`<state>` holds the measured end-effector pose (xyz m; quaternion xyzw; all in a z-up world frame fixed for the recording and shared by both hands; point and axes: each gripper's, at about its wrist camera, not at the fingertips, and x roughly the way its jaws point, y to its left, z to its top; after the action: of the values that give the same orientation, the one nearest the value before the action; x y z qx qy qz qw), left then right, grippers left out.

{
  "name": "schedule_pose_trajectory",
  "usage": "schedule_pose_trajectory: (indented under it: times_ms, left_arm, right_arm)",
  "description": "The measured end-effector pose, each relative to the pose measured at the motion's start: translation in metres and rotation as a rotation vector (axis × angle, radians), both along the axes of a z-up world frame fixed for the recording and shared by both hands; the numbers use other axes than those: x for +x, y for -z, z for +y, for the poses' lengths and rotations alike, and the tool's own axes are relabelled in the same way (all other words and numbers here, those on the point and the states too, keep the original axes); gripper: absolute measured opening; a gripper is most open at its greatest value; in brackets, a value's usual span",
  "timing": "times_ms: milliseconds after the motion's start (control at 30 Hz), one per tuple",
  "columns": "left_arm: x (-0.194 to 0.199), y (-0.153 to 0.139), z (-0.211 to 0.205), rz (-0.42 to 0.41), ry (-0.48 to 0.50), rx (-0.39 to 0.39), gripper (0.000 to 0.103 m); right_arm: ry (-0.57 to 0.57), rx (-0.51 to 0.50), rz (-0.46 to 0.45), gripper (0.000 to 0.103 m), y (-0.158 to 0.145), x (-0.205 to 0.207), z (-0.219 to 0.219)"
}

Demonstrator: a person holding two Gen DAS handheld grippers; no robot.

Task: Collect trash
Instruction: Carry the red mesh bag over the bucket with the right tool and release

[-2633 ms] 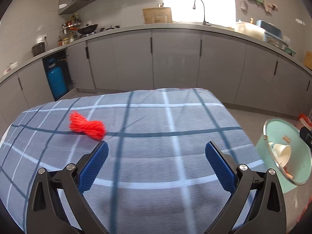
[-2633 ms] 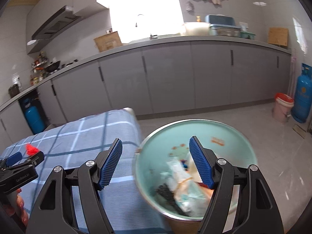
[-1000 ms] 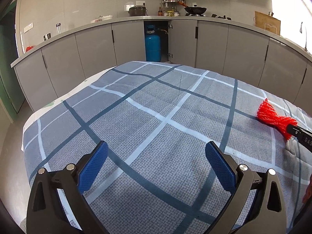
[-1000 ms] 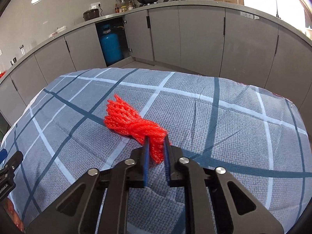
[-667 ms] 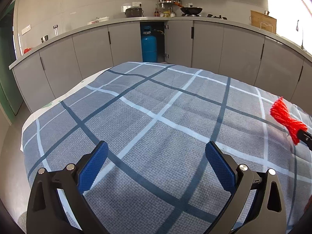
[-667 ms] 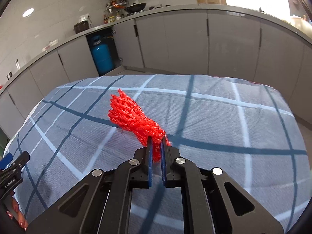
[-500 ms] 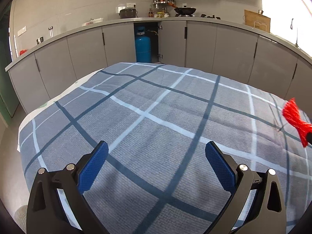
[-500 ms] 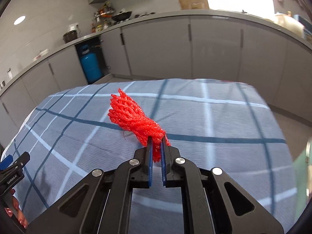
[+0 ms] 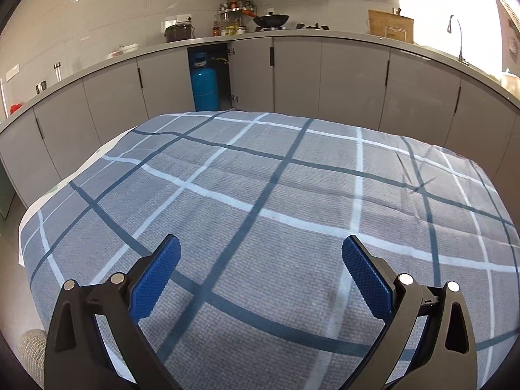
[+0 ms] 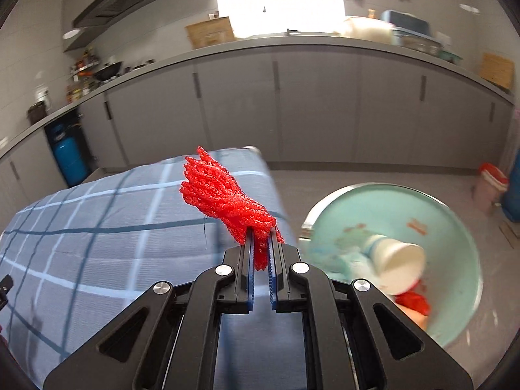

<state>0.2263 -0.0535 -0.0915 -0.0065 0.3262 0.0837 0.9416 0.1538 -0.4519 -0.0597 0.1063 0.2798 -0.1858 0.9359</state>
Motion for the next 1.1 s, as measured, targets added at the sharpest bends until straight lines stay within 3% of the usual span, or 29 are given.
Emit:
schedule_pose_trajectory:
  times_ms: [267,600,667,800,967,1100]
  left_arm:
    - [-0.008,0.0,-0.02,0.007,0.044,-0.006,0.098]
    - [-0.015,-0.002,-0.04,0.02,0.118,-0.017,0.098]
    - [-0.016,-0.002,-0.042,0.026,0.128,-0.018,0.098]
    - [-0.019,-0.001,-0.048,0.032,0.147,-0.007,0.098]
    - [-0.024,-0.002,-0.053,0.041,0.159,-0.007,0.098]
    - [-0.032,-0.002,-0.059,0.043,0.182,0.011,0.098]
  right_arm:
    - [0.174,-0.01,0.041,0.008,0.018,-0.036,-0.05]
    - [0.257,0.007,0.083,0.011,0.035,-0.048,-0.076]
    - [0.264,0.02,0.081,0.016,0.035,-0.049,-0.078]
    - [0.283,0.021,0.078,0.05,0.035,-0.053,-0.081]
    - [0.29,0.021,0.075,0.051,0.033,-0.06,-0.078]
    - [0.274,0.016,0.038,0.061,0.024,-0.07,-0.067]
